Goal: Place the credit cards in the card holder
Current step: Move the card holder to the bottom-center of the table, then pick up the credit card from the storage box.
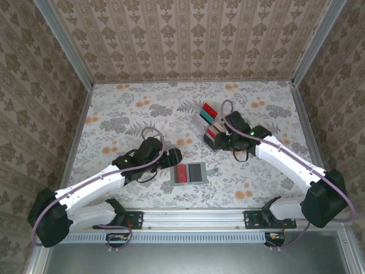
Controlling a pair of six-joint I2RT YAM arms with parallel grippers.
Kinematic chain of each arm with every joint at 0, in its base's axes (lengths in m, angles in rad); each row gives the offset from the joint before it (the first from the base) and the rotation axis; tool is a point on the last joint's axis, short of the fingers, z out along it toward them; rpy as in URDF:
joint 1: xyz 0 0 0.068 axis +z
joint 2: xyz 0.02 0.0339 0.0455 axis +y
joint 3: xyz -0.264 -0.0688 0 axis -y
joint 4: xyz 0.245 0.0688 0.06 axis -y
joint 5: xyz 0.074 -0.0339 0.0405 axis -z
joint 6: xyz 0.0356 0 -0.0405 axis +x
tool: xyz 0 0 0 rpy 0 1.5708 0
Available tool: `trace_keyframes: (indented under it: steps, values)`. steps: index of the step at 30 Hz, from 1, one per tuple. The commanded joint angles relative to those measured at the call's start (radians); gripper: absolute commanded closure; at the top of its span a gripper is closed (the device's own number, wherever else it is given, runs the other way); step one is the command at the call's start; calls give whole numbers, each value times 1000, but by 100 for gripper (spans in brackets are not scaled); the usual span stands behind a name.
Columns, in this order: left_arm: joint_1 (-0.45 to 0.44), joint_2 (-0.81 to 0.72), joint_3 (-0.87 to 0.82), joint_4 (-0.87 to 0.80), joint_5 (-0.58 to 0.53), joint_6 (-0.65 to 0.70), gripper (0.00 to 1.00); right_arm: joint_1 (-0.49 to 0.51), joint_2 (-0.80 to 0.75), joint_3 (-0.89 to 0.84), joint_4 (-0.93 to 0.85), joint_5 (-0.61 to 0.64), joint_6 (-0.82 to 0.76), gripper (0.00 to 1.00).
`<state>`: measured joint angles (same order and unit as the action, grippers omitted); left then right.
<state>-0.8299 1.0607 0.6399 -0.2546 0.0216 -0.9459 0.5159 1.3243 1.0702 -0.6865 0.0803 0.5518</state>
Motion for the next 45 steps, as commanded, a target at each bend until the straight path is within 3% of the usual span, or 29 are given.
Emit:
trace_keyframes:
  steps: [1,7,19,39,45]
  values:
    - [29,-21,-8,23,31,47,12,-34,52,120,-123,117,-203,53]
    - [66,24,22,72,97,65,0,-47,261,320,-210,181,-356,55]
    - [76,99,64,76,148,81,0,-25,495,485,-268,240,-476,57]
    - [88,110,59,78,153,64,0,40,614,498,-244,483,-532,56]
    - [89,110,50,78,151,59,0,46,610,490,-228,518,-535,61]
